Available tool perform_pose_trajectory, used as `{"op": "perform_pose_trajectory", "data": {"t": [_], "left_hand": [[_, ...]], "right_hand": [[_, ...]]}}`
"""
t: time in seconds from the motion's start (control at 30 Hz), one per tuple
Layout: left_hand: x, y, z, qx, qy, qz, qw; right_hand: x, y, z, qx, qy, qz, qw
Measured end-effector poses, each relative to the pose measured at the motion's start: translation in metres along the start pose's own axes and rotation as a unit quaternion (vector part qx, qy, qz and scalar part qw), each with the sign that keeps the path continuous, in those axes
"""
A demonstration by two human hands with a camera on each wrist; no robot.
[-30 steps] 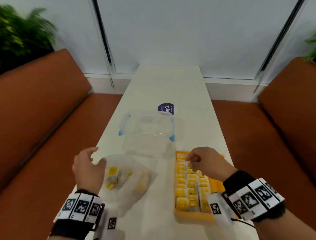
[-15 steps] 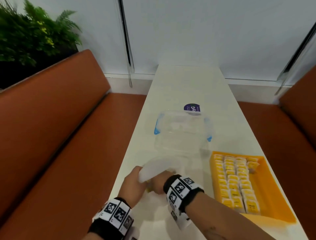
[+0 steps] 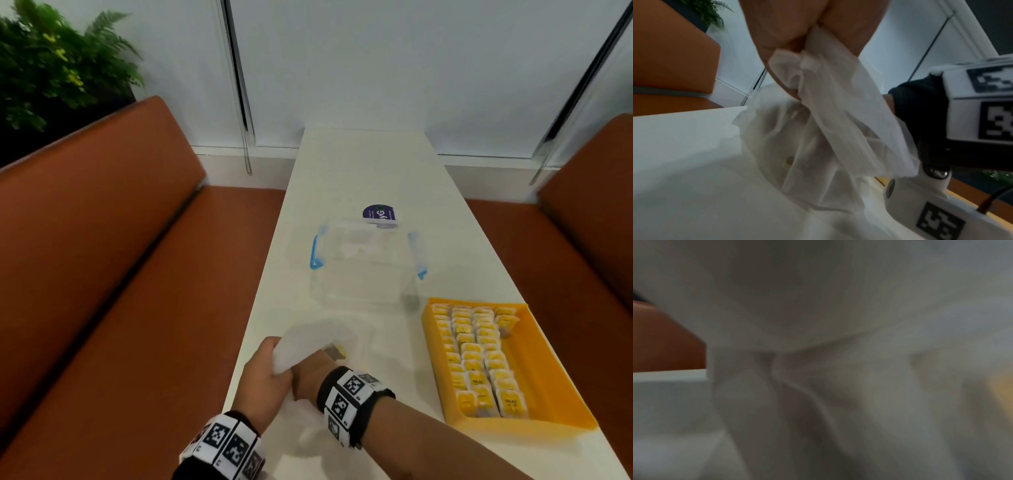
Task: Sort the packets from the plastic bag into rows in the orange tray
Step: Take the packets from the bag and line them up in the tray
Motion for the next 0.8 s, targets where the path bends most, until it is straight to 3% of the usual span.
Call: {"op": "perform_pose_trajectory", "data": {"t": [0.13,0.33,0.43,0.63,0.8], "left_hand": [[0.0,0.001,0.006,0.001,0.023,0.047,0.999],[0.012,-0.011,0.011,0.038,0.072,0.103,0.991],[0.023,-0.007,0.007,0.045,0.091,0.096,0.99],[0.028,-0.002,0.002,0.036,0.097,0.102,0.989],[0.026,0.003,0.002,0.022,0.062,0.12,0.991]], "right_hand": [[0.001,-0.003,-0.009,0.009,-0.012,-0.003,1.0],[0.023,0.003,-0.013,0.007,0.09,-0.003,0.996],[0.028,0.013,-0.015,-0.011,0.103,0.054,0.993],[0.033,0.013,-0.026,0.022,0.081,0.157,0.984],[0.032,0.002,-0.03,0.047,0.064,0.154,0.985]]}}
Point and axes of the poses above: each hand's wrist, its own z-axis towards the middle knuckle, its own y-axis out of the palm, x = y × z, the point moved 5 cm from there along z, towards the middle knuckle, and after that the axes turned 6 degrees about x, right-handed, at the moved point
